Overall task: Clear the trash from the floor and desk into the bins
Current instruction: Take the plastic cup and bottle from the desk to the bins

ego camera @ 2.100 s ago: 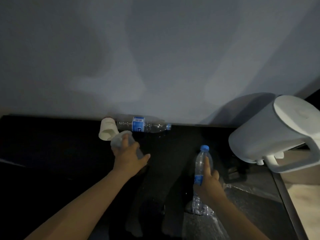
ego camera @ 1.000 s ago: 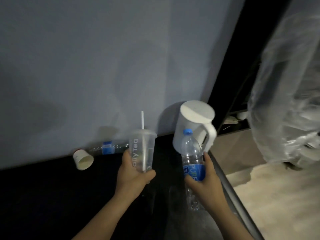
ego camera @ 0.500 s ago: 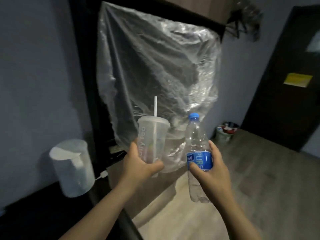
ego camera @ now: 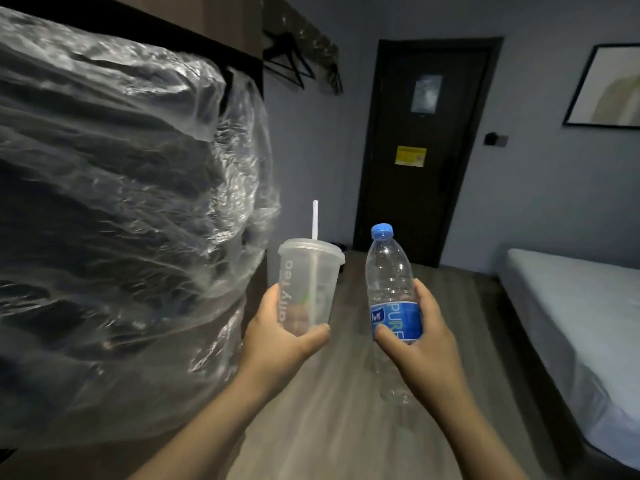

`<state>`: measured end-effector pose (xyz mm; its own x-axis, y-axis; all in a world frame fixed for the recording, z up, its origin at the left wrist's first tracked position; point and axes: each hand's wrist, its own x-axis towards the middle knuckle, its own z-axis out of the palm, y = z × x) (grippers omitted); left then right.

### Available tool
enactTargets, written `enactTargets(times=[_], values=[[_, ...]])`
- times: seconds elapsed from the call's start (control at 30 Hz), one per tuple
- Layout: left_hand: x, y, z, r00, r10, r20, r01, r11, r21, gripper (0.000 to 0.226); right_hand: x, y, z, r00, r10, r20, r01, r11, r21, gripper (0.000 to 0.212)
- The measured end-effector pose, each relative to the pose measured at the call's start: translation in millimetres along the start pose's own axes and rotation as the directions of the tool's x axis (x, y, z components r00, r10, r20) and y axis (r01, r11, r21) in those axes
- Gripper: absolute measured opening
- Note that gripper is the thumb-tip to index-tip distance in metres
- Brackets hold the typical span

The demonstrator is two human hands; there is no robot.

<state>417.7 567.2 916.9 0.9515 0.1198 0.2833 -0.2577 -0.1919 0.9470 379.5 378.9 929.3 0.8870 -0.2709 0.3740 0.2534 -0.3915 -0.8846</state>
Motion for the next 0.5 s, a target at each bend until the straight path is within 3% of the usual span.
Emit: enactTargets(times=[0.23,0.5], values=[[111,-10,56,0.995,0.009,0.103,-0.001,0.997,-0.08,0.07,110,34,-5,0.998,0.016,-0.053,-0.019,0.998,-0.057,0.082],[213,-33,117,0.988,-0.024,0.15,0.032,0.998,-0.047,0.053,215,89,1,0.989,0.09,-0.12,-0.098,0.993,-0.062,0.084]])
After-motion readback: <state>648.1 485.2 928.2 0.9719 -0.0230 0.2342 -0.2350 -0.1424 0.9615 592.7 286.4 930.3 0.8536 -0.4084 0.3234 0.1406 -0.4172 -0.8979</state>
